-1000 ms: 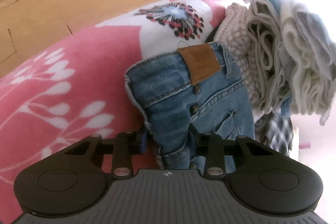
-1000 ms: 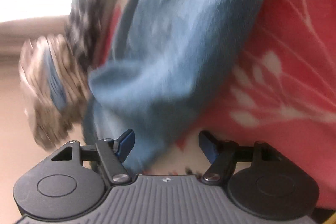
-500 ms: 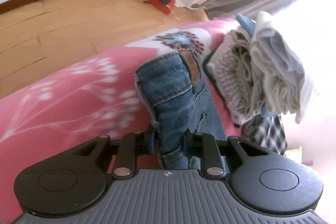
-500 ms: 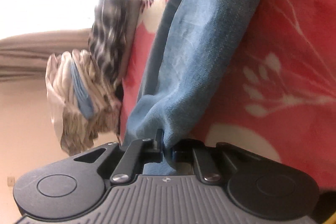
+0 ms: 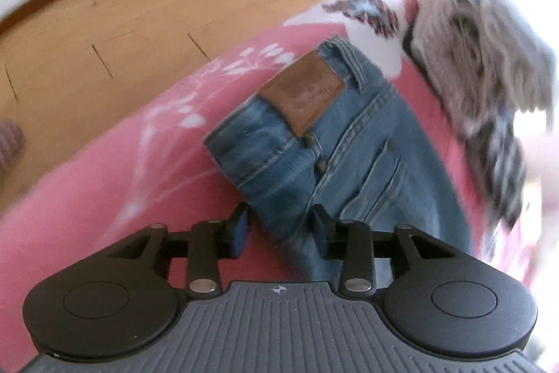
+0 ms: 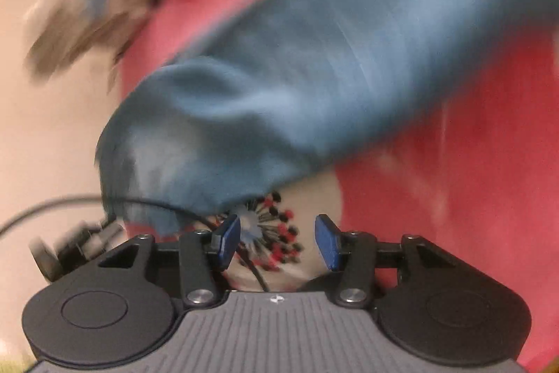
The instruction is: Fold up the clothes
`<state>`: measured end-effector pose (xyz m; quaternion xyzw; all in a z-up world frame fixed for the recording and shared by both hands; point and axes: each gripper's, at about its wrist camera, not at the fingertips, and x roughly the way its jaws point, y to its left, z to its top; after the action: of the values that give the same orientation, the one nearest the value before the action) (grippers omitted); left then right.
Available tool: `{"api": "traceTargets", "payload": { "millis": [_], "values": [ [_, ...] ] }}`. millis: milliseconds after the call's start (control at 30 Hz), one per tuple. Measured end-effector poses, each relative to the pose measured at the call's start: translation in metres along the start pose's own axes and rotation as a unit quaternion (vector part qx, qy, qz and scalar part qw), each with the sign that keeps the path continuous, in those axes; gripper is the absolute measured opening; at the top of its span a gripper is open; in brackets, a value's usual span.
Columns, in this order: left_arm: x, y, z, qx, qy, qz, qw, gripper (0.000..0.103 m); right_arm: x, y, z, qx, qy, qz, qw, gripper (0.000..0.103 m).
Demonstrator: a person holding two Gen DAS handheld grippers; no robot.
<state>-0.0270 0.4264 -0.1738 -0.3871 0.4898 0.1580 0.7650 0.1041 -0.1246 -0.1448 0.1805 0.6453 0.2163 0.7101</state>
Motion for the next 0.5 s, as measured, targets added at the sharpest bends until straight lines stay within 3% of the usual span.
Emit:
{"api": "traceTargets", "payload": {
  "millis": [67, 133, 233, 300, 333, 400, 500],
  "values": [
    [-0.019, -0.007, -0.002, 0.064, 0.003, 0.03, 0.9975, 0.04, -0.026, 0.019, 0.02, -0.096, -0.065, -0.007, 0.993, 0.051],
    [-0.04, -0.023, -0.007, 0.137, -0.015, 0.053, 0.9891, 0.04, -0.028, 0.032, 0.042, -0.169, -0.108, -0.013, 0.98, 0.051],
    [-0.05, -0.062, -0.014, 0.225, -0.053, 0.036, 0.9722, 0.04, 0.01, 0.051, 0.066, -0.278, -0.102, -0.047, 0.954, 0.049],
    [-0.041, -0.096, -0.021, 0.283, -0.06, 0.0, 0.9573, 0.04, 0.05, 0.066, 0.073, -0.365, -0.067, -0.074, 0.926, 0.049],
    [-0.031, -0.119, -0.026, 0.323, -0.061, -0.021, 0.9441, 0.04, 0.067, 0.071, 0.074, -0.4, -0.048, -0.084, 0.911, 0.048],
    [-0.008, -0.162, -0.04, 0.415, -0.055, -0.048, 0.9071, 0.041, 0.096, 0.078, 0.076, -0.464, -0.015, -0.104, 0.879, 0.045],
    [0.035, -0.219, -0.06, 0.563, -0.042, -0.058, 0.8231, 0.042, 0.12, 0.08, 0.075, -0.534, 0.013, -0.121, 0.837, 0.045]
  ]
}}
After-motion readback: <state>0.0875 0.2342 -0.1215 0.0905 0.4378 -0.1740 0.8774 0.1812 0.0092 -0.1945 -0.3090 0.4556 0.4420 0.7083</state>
